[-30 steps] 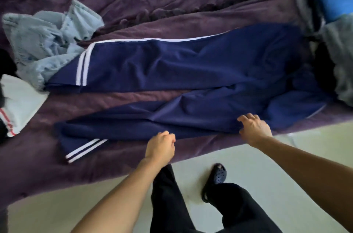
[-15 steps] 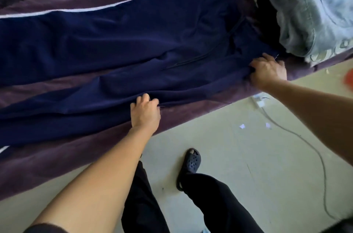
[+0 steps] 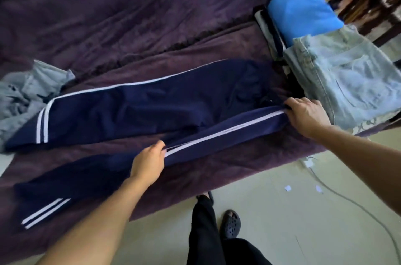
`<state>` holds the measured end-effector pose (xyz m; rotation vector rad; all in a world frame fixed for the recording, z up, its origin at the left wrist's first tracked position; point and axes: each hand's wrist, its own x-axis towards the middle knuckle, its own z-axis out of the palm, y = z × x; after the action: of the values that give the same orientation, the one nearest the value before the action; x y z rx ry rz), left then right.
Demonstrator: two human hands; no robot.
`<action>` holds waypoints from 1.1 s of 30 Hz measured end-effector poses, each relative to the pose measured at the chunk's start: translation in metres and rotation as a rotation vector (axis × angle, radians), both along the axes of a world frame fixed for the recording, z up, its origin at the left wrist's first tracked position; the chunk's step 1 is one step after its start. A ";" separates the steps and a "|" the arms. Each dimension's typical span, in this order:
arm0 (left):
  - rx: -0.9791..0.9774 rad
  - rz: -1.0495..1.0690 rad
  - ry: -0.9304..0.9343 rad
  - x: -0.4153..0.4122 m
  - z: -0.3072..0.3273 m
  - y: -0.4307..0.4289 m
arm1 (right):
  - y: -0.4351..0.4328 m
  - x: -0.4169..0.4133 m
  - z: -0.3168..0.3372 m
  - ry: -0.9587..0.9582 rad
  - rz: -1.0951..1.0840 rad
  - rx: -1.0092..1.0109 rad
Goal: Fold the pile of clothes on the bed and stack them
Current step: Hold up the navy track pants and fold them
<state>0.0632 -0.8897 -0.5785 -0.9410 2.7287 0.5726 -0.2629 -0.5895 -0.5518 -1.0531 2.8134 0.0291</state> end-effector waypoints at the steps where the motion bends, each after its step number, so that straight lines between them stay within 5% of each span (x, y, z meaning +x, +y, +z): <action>1: -0.005 0.043 0.028 -0.015 0.005 -0.018 | -0.017 -0.013 0.007 0.008 -0.008 -0.032; 15: 0.009 0.402 0.210 -0.185 -0.028 -0.187 | -0.209 -0.131 -0.032 0.012 -0.164 0.076; 26: 0.176 0.558 -0.084 -0.038 -0.017 -0.108 | -0.200 0.009 -0.056 -0.384 0.067 0.155; 33: 0.087 0.757 -0.330 0.105 0.028 -0.122 | -0.246 0.092 -0.054 -0.610 0.226 0.223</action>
<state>0.1678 -1.0120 -0.5503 -1.8564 1.9863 0.5695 -0.1710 -0.8359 -0.6054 -1.0928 2.0913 0.0367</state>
